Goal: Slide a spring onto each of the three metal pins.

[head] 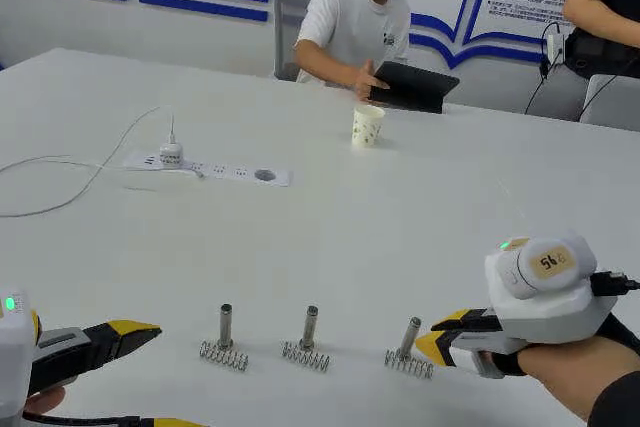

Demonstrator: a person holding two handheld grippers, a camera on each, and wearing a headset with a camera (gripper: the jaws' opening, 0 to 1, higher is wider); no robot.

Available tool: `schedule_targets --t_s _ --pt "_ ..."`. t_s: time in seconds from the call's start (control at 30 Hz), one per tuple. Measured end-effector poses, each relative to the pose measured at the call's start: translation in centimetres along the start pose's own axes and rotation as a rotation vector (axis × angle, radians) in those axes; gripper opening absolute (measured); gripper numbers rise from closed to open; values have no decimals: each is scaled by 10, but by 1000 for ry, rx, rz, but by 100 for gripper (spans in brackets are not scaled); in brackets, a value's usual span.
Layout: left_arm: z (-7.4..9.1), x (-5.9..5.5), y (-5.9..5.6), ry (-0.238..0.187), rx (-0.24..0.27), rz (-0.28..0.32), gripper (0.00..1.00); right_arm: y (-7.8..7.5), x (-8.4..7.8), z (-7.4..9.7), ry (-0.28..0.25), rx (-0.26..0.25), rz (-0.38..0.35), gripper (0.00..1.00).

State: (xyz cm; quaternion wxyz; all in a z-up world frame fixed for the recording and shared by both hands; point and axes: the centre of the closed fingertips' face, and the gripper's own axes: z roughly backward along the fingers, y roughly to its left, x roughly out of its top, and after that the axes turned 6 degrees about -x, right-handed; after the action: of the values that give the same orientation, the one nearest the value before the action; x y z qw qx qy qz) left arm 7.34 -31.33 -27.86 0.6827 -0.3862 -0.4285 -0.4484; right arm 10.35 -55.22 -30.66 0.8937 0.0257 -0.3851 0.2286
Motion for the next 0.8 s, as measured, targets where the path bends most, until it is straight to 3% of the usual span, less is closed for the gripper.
schedule_targets --t_s 0.37,0.8 --pt "0 -2 0 7 0 2 73 5 -21 -6 29 106 87 18" --pt "1 -4 0 17 6 8 73 12 -36 -17 40 211 294 17"
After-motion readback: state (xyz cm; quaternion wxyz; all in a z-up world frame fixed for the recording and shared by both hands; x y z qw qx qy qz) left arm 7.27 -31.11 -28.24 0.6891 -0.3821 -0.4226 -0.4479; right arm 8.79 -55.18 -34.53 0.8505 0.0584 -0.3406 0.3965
